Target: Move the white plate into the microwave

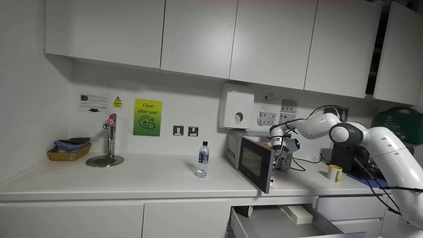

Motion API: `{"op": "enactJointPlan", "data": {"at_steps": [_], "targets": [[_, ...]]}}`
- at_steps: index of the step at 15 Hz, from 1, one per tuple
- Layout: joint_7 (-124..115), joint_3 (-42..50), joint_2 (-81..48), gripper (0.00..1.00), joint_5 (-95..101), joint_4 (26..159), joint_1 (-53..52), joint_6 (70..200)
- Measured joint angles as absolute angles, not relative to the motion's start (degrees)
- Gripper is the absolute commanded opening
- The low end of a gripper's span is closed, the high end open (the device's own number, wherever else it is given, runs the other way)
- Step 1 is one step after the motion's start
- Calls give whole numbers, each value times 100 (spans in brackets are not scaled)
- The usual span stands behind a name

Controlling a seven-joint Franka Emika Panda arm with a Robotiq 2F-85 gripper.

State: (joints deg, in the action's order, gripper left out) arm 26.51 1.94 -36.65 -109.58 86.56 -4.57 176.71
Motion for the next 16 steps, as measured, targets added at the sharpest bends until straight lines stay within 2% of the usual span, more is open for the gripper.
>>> {"op": "enactJointPlan", "data": {"at_steps": [1,9,16], "targets": [[2636,184,-3655,100,-10922,8652,-472,17671],[2603,96,-3512,100,-10836,8720,-716,17693],[2631,96,-3414,100,-10823,8837,-951,18417]]}}
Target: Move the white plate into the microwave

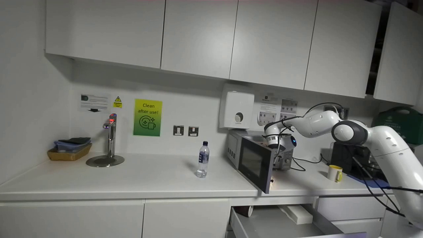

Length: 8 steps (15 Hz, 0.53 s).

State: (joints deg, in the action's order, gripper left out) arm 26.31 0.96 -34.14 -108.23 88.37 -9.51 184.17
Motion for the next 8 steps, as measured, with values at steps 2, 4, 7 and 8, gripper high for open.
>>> {"op": "enactJointPlan", "data": {"at_steps": [2,4,7,8], "targets": [[2635,93,-3331,100,-10814,8945,-1005,18586],[2640,90,-3228,100,-10789,9082,-1055,18724],[2645,53,-3047,100,-10723,9339,-1107,18913],[2648,31,-2976,100,-10705,9440,-1115,18974]]}}
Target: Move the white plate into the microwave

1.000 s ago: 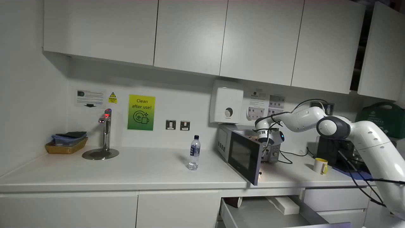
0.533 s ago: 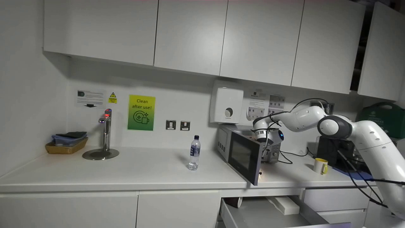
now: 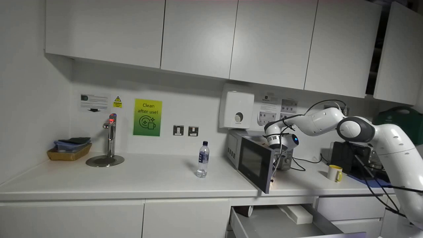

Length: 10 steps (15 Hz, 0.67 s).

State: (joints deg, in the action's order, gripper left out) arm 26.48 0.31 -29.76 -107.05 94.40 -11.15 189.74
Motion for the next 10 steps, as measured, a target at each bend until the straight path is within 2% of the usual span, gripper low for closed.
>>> {"op": "enactJointPlan", "data": {"at_steps": [5,10], "targets": [[2729,-67,-2479,100,-10688,10034,-1118,19206],[1507,-76,-1841,100,-9104,10992,-1117,19237]]}}
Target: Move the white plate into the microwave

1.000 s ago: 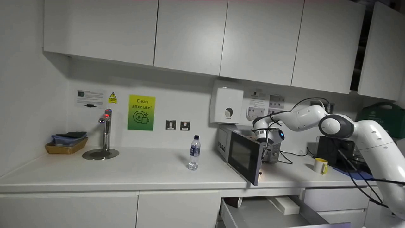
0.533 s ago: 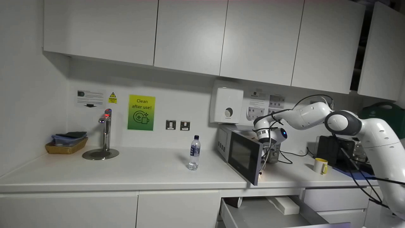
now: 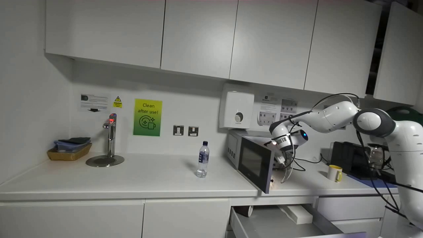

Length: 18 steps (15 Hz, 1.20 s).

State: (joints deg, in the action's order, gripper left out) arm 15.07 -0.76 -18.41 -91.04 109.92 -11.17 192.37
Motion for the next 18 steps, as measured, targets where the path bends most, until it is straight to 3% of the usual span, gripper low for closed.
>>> {"op": "enactJointPlan", "data": {"at_steps": [6,18], "targets": [[556,-76,-1034,100,-7929,12179,-1064,19434],[927,236,509,100,-8184,13780,-956,19797]]}}
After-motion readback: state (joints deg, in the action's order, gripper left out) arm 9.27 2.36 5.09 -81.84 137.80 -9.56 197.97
